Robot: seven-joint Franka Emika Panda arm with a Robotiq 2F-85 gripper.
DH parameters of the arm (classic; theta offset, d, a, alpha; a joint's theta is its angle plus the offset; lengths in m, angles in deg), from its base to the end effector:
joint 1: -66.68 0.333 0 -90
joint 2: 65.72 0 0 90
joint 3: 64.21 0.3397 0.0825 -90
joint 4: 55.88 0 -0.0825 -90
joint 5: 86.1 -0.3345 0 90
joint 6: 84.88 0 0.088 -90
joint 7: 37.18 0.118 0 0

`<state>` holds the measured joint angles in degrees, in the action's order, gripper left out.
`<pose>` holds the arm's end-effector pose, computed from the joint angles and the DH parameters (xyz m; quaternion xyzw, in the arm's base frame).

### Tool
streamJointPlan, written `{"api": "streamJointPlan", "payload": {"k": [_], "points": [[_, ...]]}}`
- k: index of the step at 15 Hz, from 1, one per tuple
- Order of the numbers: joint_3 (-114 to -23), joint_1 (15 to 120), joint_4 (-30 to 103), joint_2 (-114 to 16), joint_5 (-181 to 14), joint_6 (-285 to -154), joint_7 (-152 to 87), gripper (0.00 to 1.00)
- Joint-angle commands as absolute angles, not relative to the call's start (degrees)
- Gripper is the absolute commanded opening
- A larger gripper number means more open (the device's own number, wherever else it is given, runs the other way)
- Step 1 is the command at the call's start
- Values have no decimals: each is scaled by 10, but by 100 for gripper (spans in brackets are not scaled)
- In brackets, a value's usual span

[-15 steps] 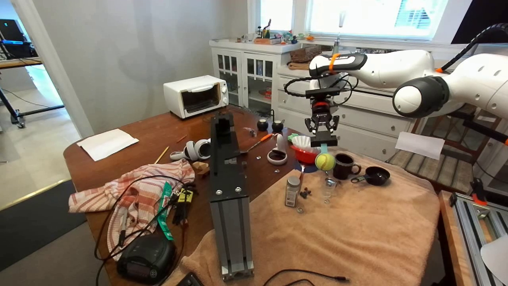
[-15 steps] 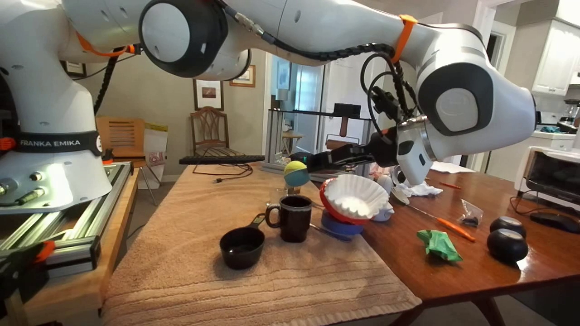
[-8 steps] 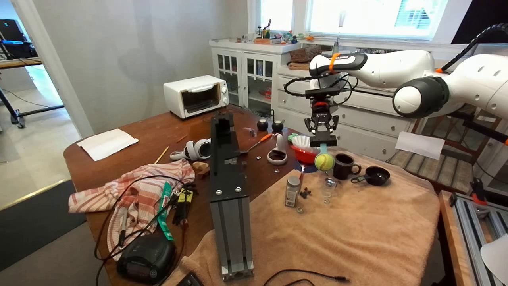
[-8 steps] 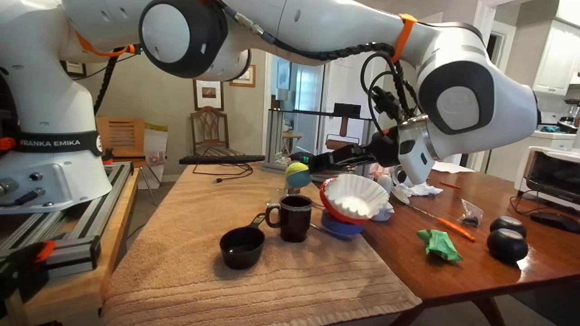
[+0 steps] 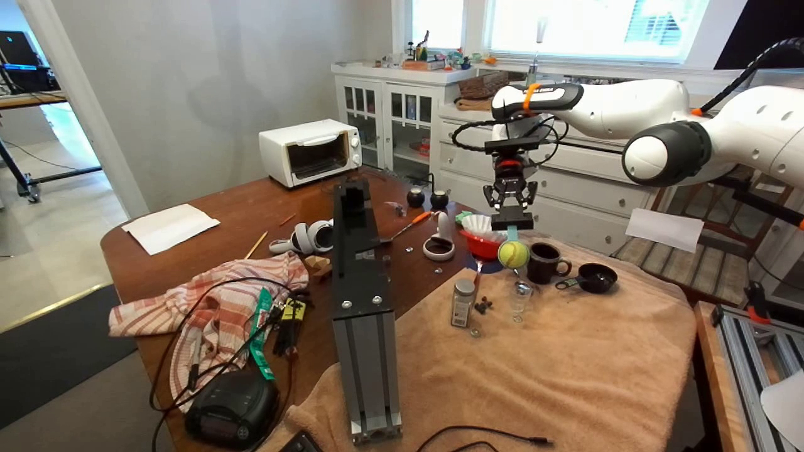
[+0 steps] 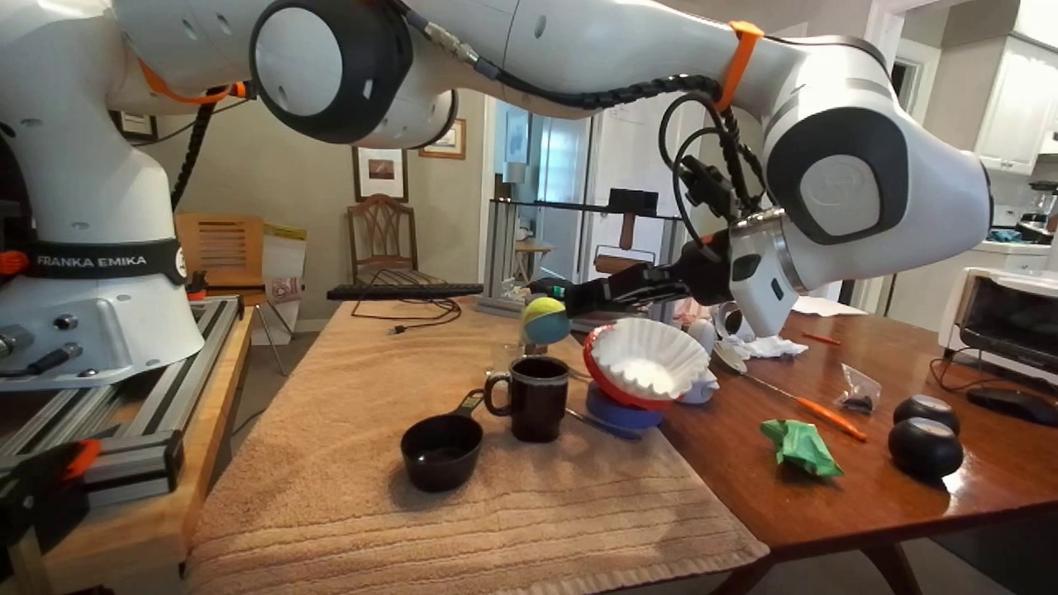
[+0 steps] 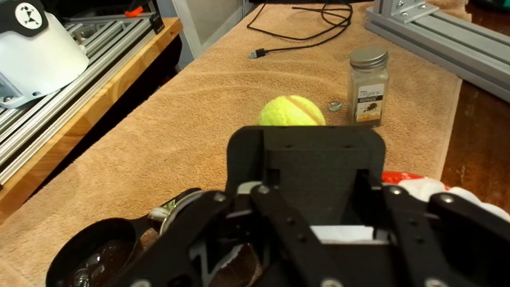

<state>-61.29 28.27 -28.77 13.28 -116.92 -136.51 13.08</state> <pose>0.5675 -0.3362 0.1872 -0.6545 0.5465 0.4676 0.2329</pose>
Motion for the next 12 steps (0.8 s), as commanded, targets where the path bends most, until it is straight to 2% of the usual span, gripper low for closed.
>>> {"api": "streamJointPlan", "payload": {"k": [1, 9, 12], "points": [[-594, 262, -306, 148, -1183, -1361, 158, 22], [-544, 211, -266, 160, -1286, -1319, 261, 22], [-527, 191, -238, 160, -1349, -1350, 321, 22]]}}
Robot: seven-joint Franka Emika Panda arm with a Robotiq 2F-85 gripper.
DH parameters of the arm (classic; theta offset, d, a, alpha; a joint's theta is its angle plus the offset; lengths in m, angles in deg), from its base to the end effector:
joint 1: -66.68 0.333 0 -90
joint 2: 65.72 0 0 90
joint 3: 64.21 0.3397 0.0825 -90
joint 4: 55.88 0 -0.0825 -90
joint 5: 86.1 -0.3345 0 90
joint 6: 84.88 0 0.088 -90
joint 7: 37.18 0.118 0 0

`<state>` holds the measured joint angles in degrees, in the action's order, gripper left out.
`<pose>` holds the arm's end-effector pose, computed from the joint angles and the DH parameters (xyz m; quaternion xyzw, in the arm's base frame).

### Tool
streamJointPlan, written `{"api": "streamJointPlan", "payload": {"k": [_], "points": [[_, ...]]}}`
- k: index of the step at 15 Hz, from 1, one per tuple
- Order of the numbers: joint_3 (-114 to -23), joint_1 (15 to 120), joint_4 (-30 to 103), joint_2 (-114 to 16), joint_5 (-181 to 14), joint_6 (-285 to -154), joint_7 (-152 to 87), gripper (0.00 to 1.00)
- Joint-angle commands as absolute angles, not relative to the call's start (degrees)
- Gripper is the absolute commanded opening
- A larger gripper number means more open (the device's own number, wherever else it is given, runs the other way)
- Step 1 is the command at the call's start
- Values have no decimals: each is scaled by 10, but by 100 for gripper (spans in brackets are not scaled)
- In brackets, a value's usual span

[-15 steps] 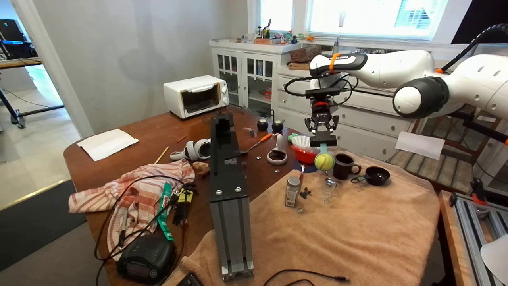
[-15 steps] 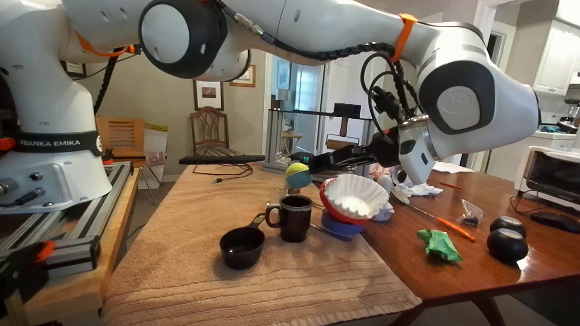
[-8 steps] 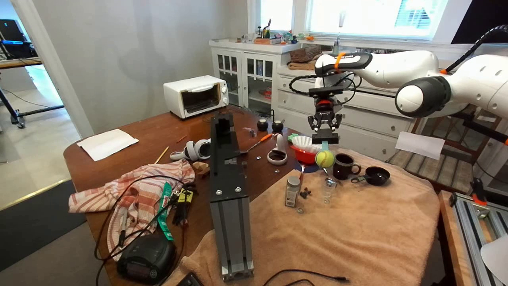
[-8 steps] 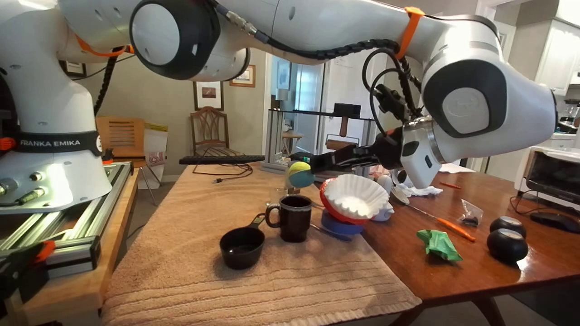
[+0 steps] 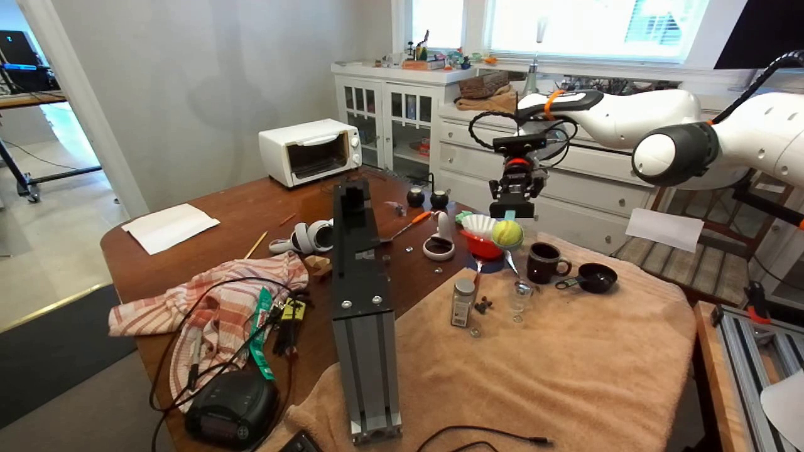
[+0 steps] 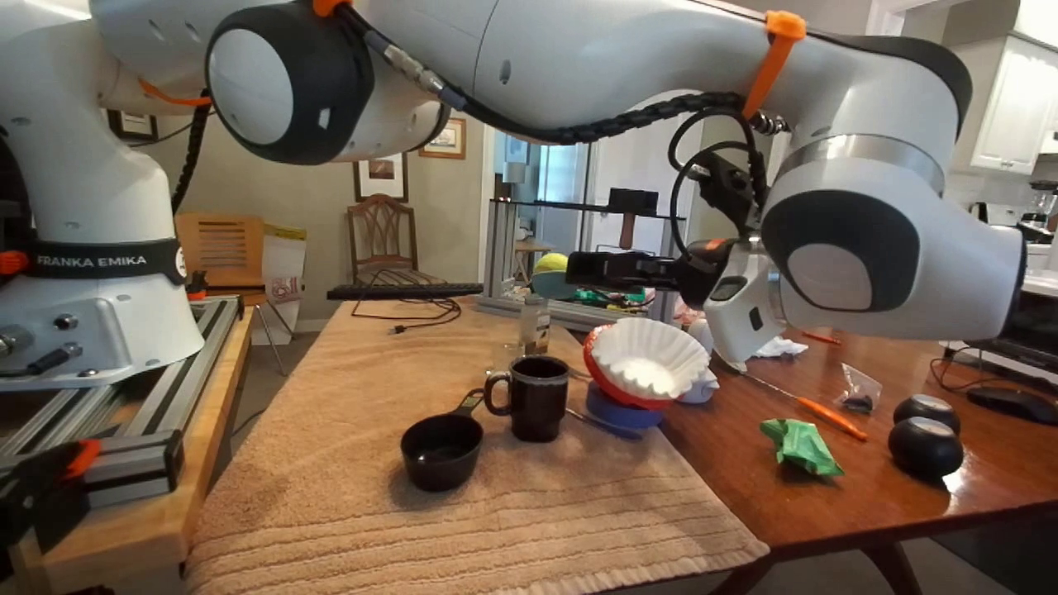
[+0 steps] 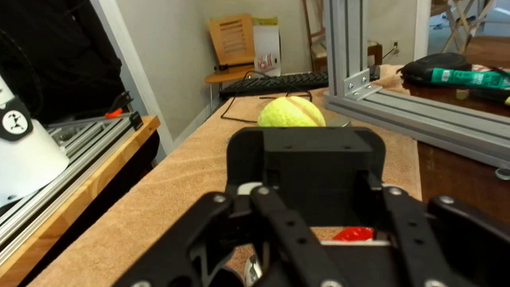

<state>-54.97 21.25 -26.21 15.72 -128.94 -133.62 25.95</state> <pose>0.5477 -0.3552 0.1815 -0.5369 0.5554 0.5380 0.3373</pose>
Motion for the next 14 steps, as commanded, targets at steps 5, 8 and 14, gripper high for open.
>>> {"api": "streamJointPlan", "payload": {"k": [5, 8, 14], "points": [[-529, 175, -236, 180, -1462, -1426, 396, 22], [-529, 172, -244, 194, -1509, -1509, 412, 22], [-532, 167, -242, 193, -1542, -1562, 390, 22]]}}
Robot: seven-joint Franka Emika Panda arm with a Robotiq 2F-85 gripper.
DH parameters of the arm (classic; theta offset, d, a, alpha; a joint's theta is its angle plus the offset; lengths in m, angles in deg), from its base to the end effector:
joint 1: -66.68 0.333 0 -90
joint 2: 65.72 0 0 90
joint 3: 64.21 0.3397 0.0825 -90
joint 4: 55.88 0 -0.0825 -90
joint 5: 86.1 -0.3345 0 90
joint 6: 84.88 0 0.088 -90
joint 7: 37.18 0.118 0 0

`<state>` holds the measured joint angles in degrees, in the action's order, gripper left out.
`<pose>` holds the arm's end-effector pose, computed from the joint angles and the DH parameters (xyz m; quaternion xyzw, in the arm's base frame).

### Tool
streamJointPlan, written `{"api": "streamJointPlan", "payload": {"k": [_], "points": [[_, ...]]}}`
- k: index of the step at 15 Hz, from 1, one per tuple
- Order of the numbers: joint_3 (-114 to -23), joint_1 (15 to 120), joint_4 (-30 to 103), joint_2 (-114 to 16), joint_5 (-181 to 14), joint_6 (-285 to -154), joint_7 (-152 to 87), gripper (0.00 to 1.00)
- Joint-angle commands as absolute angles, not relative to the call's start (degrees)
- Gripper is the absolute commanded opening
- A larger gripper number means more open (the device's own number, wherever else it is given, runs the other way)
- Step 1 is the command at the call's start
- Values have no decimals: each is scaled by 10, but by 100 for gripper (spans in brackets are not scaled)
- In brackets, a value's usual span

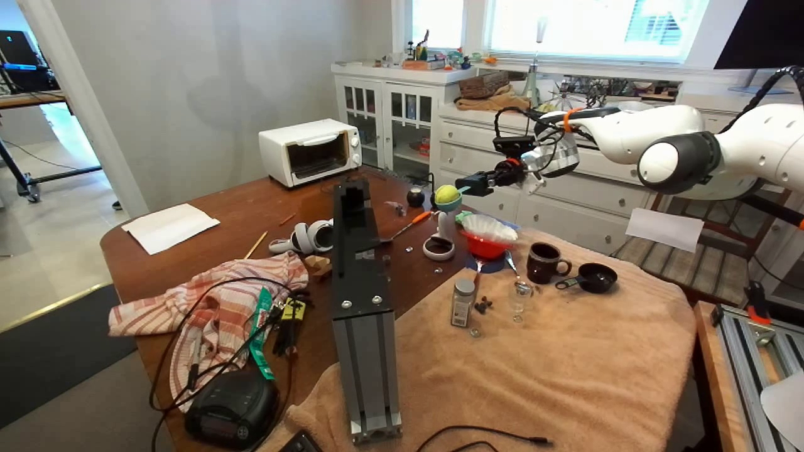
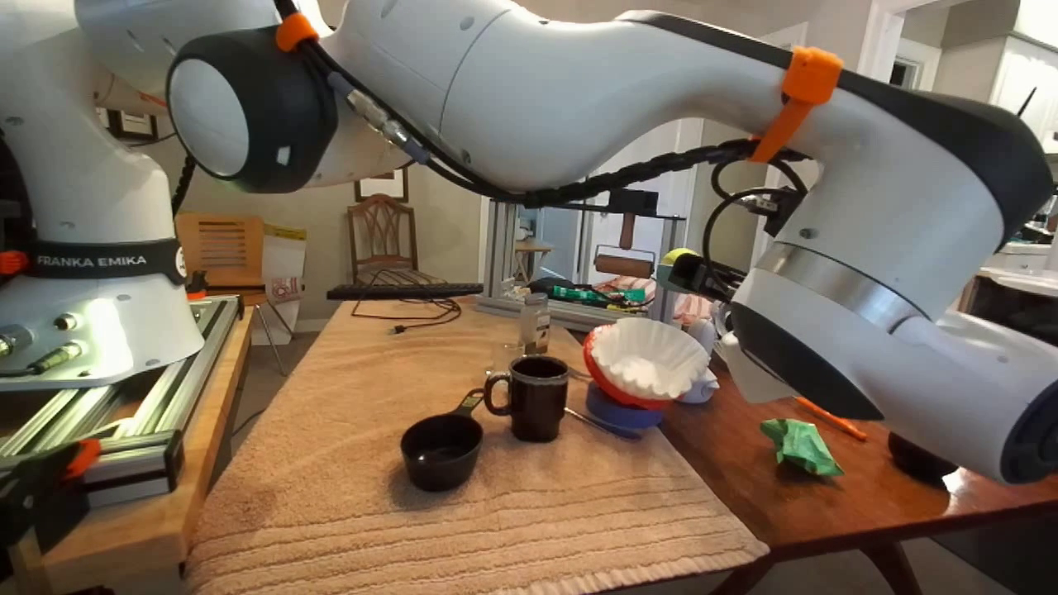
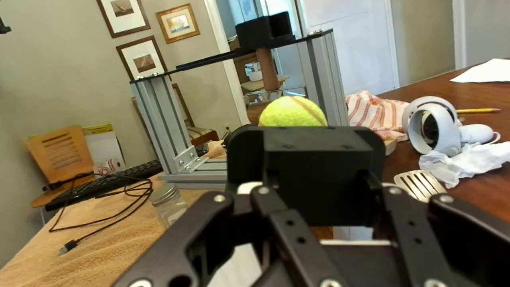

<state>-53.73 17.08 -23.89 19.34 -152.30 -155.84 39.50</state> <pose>0.5812 -0.4149 0.1583 -0.3227 0.6418 0.4678 0.5148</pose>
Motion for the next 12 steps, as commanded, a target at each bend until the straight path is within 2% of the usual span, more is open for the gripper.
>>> {"api": "streamJointPlan", "payload": {"k": [1, 10, 12], "points": [[-533, 165, -250, 193, -1542, -1558, 386, 22], [-570, 141, -306, 160, -1494, -1565, 389, 22], [-579, 139, -275, 128, -1475, -1578, 374, 22]]}}
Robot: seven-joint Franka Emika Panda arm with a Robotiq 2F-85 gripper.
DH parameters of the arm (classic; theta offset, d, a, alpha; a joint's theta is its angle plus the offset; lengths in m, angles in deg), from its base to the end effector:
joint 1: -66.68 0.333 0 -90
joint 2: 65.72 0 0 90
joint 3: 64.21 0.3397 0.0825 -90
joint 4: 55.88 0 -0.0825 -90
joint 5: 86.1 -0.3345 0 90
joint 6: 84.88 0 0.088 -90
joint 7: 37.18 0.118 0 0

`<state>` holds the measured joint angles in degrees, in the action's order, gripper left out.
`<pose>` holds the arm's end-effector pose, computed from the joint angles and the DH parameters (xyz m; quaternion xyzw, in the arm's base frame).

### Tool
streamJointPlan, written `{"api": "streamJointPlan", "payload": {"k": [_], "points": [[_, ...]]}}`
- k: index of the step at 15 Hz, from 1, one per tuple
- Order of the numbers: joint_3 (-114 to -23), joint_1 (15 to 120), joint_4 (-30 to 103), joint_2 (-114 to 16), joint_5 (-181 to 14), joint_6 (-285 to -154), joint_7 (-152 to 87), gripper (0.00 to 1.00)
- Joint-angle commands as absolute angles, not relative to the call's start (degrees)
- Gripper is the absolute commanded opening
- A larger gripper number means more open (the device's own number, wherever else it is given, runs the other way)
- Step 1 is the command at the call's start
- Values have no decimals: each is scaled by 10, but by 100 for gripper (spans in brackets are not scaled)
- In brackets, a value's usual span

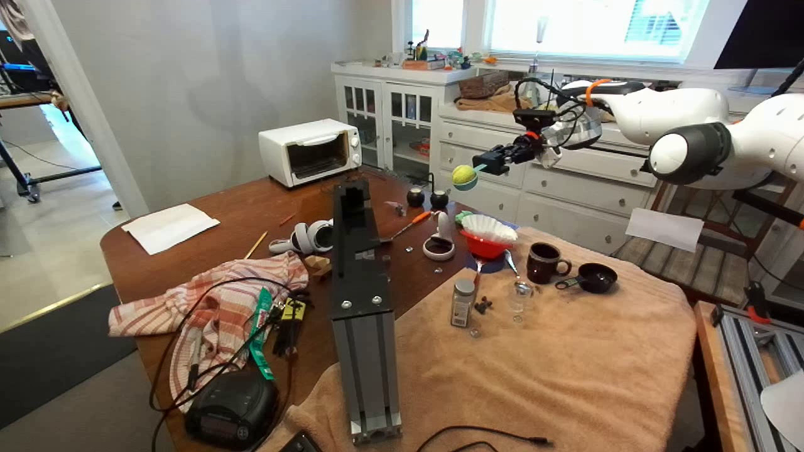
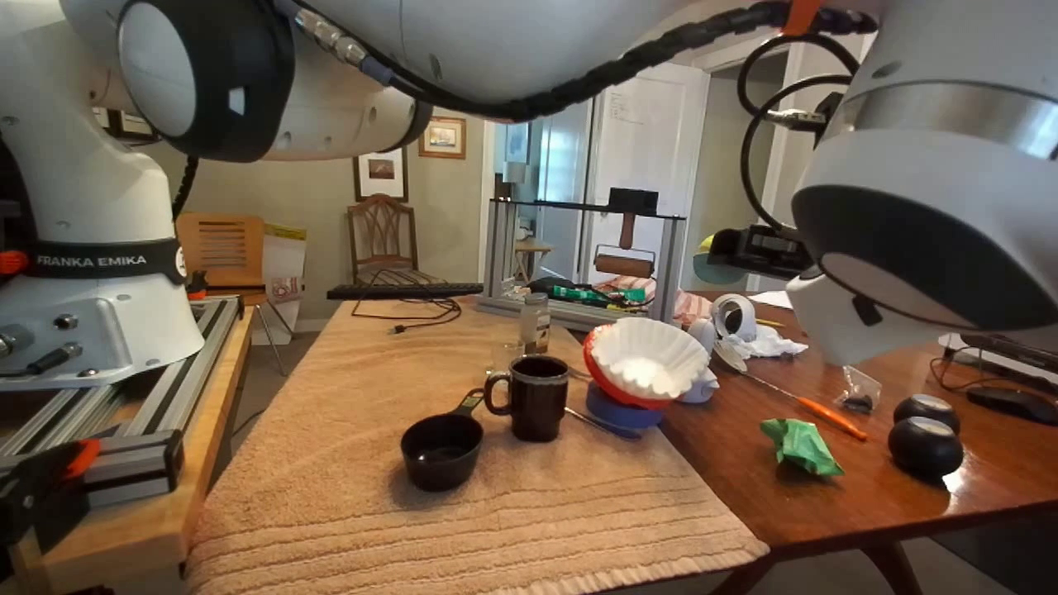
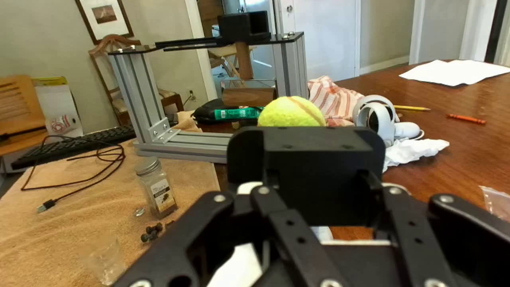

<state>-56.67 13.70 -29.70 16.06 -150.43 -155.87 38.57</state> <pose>0.5534 -0.4755 0.2220 -0.3585 0.6781 0.3818 0.5157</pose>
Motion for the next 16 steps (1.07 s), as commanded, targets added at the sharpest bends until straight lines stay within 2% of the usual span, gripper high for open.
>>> {"api": "streamJointPlan", "payload": {"k": [1, 9, 16], "points": [[-586, 142, -279, 123, -1462, -1590, 371, 22], [-598, 145, -280, 88, -1371, -1640, 380, 22], [-603, 151, -285, 80, -1288, -1623, 378, 22]]}}
